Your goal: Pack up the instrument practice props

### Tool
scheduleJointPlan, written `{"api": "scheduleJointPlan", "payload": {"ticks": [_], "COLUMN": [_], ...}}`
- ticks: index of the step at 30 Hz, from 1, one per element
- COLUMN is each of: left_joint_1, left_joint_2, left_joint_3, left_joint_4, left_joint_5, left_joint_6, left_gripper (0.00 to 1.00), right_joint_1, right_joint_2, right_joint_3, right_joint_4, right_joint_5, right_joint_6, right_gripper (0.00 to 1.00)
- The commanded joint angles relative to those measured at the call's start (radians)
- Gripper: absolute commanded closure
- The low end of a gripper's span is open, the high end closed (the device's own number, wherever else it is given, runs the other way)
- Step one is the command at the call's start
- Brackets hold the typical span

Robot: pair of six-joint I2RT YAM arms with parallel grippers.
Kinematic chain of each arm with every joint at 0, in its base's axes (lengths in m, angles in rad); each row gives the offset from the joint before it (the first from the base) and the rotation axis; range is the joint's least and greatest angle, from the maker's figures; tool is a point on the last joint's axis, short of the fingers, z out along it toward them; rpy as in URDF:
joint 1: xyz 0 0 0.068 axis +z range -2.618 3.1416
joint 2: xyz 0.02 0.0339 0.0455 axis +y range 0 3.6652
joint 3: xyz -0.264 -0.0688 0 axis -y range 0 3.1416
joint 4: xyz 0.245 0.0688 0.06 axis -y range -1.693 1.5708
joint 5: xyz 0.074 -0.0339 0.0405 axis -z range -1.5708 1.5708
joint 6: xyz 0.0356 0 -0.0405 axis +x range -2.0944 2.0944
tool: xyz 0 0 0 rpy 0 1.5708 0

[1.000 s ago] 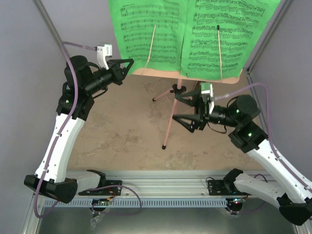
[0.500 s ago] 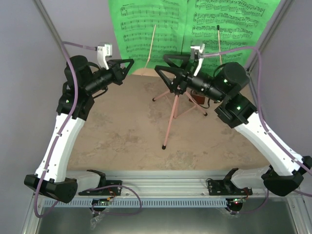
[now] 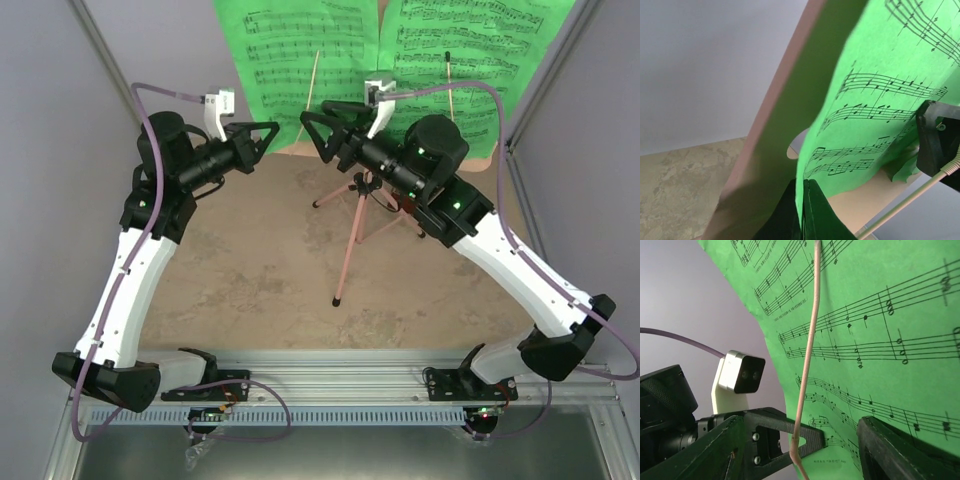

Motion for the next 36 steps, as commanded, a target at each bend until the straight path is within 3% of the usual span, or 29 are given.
{"api": "scheduleJointPlan", "payload": {"ticks": [1,12,14,16,17,21,27,36], "left_joint_1": [-0.004,-0.004,-0.004,-0.004,-0.003,0.031,0.179,0.409], "left_joint_2": [-0.001,-0.006,-0.008,-0.013,-0.014,0.006,-0.011,-0.077], "left_joint_3": [0.016,0.048,0.052,0.051,0.047,0.066,-0.021,-0.112], "left_joint_4": [0.014,-0.003,-0.005,-0.006,-0.002,0.017,0.209,0.165], "left_joint_5": [0.033,0.058,0.061,0.06,0.058,0.087,0.17,0.158], "left_joint_6": [-0.013,-0.02,-0.019,-0.02,-0.025,-0.096,-0.299,-0.293], "left_gripper": [1.0,1.0,1.0,1.0,1.0,1.0,1.0,1.0], "right_joint_1": [0.012,0.014,0.013,0.013,0.013,0.015,0.014,0.014], "right_joint_2": [0.028,0.159,0.178,0.177,0.172,0.154,0.14,0.1], "right_joint_3": [0.047,0.218,0.253,0.248,0.238,0.202,0.185,0.151], "right_joint_4": [0.035,0.017,-0.007,0.011,0.021,0.064,0.07,0.079], "right_joint_5": [0.012,0.001,0.006,0.008,0.011,0.018,0.022,0.07], "right_joint_6": [0.018,-0.046,-0.062,-0.077,-0.084,-0.117,-0.134,-0.171], "right_gripper": [0.39,0.54,0.71,0.96,0.99,0.99,1.0,1.0]}}
